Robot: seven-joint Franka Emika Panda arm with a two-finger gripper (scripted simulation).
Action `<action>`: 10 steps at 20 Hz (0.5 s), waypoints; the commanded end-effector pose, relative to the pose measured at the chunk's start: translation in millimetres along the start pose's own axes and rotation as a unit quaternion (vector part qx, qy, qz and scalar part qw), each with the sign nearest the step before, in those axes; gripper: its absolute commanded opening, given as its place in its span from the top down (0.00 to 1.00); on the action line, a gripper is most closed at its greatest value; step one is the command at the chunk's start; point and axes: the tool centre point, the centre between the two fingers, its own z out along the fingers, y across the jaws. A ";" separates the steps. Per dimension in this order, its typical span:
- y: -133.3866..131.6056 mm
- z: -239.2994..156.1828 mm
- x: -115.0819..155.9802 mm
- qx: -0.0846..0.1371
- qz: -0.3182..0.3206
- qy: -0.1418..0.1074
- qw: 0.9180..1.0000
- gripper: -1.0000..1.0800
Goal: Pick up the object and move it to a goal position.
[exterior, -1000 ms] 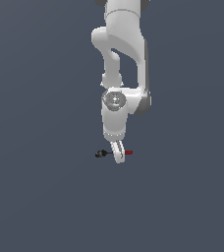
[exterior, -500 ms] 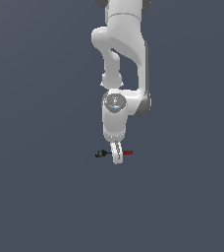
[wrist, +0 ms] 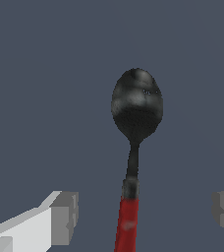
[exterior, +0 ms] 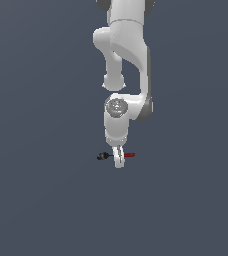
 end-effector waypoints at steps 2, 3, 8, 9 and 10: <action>1.1 17.6 0.1 -0.001 0.001 0.000 1.000 0.04; 1.3 22.3 0.2 -0.001 0.001 0.000 1.000 0.04; 0.6 35.2 0.1 -0.001 0.002 0.000 1.000 0.04; 0.3 35.9 0.1 -0.001 0.002 0.000 1.000 0.04; 0.2 36.1 0.1 -0.001 0.002 0.000 1.000 0.04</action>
